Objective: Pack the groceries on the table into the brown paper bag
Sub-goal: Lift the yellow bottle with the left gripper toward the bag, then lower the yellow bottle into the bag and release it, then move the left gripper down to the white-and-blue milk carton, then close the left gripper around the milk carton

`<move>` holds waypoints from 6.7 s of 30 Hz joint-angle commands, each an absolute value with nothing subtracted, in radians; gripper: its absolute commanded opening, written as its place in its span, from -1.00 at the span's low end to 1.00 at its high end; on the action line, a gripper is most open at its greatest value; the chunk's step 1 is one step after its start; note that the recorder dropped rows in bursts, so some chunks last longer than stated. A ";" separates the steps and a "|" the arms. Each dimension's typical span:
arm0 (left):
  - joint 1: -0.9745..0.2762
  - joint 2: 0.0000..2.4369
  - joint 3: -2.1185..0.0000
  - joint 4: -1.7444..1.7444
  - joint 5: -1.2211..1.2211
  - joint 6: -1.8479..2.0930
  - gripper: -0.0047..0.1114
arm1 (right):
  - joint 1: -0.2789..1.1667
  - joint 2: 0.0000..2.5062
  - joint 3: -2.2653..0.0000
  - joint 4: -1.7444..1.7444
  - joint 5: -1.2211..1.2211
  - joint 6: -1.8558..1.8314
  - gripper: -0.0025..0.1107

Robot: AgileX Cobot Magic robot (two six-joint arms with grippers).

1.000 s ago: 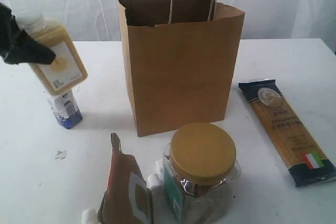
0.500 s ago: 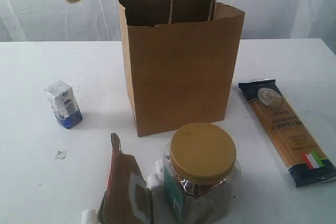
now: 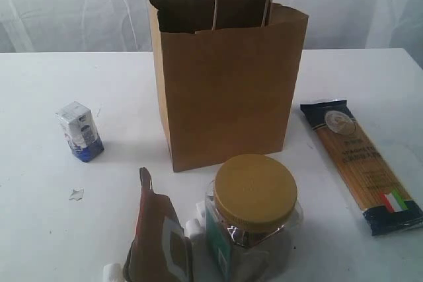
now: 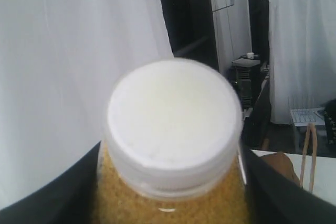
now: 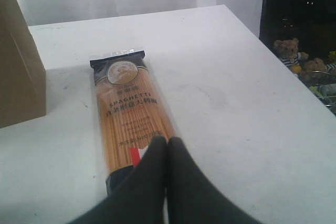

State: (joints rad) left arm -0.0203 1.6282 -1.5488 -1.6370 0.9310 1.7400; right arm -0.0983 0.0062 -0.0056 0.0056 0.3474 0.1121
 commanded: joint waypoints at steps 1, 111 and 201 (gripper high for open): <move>-0.086 1.693 -1.620 -1.744 1.011 1.822 -0.92 | -0.104 0.000 0.000 0.007 0.344 0.115 -0.96; 0.030 1.500 -1.437 -0.518 0.507 0.179 -0.92 | -0.104 0.000 0.000 0.007 0.344 0.115 -0.96; -0.141 1.891 -0.702 0.358 -0.903 -0.023 0.88 | -0.104 0.000 0.000 0.007 0.344 0.134 -0.96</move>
